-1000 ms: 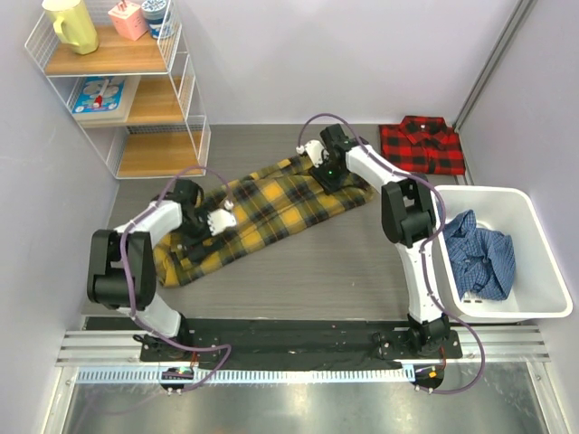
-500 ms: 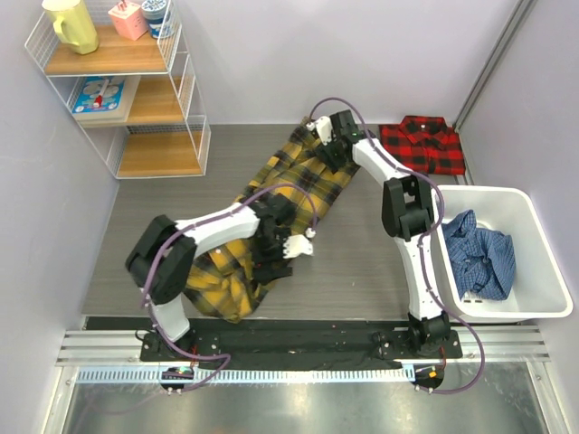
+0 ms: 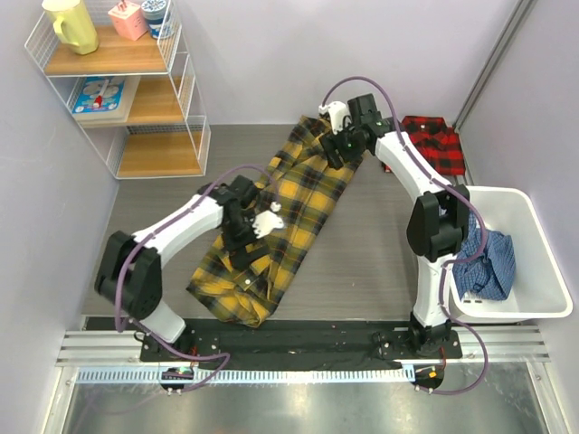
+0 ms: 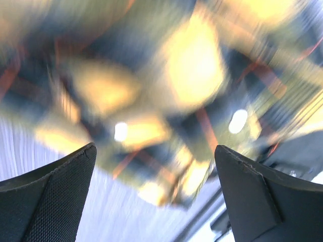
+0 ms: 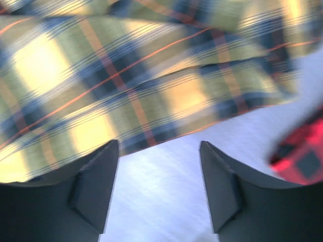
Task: Fold and stack the long sleeve shirts
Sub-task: Fold the shirt
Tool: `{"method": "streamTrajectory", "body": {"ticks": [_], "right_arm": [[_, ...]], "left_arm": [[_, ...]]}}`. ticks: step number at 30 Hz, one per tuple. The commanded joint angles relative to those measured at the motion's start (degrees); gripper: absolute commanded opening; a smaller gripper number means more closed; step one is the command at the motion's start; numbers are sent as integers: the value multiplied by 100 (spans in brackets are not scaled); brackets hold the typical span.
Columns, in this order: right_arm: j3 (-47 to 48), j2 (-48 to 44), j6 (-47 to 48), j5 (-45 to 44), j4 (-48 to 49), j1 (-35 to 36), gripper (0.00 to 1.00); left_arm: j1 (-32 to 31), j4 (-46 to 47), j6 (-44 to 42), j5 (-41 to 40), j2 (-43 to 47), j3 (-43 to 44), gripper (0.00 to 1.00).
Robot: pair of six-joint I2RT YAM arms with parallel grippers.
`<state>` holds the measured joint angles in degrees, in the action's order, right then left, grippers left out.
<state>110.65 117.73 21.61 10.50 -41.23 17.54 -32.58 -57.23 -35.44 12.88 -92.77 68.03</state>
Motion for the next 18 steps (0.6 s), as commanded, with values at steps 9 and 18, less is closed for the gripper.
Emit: {"method": "streamTrajectory", "body": {"ticks": [9, 18], "right_arm": [[-1168, -110, -790, 2069, -667, 451, 47], [-1318, 469, -939, 1842, -192, 522, 43]], "left_arm": [[375, -385, -1123, 2, 1560, -520, 100], [-1249, 16, -308, 620, 1552, -560, 96]]}}
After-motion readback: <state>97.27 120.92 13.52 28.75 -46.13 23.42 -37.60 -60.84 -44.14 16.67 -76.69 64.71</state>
